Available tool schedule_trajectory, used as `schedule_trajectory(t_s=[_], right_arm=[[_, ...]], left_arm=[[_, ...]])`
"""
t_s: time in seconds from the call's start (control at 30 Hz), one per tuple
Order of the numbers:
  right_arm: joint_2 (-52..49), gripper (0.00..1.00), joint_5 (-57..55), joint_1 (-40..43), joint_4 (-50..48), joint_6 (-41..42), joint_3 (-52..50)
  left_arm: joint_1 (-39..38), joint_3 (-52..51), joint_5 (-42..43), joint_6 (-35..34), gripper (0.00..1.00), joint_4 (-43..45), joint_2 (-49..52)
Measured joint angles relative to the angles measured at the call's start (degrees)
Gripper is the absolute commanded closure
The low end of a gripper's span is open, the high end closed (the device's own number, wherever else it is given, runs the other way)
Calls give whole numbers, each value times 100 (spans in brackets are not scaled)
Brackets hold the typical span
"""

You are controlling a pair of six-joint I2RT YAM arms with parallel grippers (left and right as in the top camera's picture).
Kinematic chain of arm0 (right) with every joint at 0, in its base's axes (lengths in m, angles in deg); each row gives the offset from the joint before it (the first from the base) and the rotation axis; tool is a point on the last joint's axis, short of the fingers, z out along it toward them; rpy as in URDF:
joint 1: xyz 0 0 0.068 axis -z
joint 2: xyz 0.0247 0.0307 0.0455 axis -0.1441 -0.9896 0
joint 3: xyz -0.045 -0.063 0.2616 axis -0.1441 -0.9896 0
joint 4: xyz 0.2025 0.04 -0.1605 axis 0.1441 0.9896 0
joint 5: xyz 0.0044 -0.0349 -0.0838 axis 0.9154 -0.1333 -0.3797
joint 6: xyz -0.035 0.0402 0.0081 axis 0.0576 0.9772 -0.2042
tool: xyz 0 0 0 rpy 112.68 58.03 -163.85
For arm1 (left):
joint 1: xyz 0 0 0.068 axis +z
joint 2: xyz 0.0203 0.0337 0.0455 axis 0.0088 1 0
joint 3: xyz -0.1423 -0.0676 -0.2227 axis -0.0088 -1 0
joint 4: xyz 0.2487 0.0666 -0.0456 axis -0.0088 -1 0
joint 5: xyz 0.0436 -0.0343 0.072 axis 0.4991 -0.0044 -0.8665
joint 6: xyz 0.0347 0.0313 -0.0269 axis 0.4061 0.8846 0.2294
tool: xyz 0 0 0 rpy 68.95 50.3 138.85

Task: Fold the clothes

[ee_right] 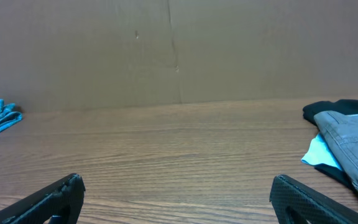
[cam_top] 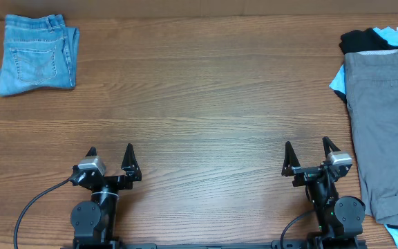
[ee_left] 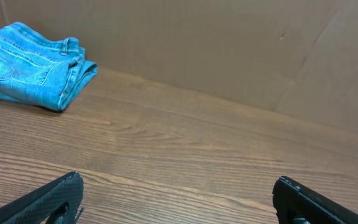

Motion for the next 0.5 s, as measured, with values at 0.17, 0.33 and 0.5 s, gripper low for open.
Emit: schedule_trajectory(t_s=[0.17, 0.33, 0.5], right_arm=[[0, 0, 0, -2, -4, -2, 0], [0, 0, 0, 0, -4, -2, 0], [0, 0, 2, 0, -2, -2, 0]], left_arm=[[0, 0, 0, 0, 0, 0, 0], [0, 0, 0, 0, 0, 0, 0], [0, 0, 0, 0, 0, 0, 0]])
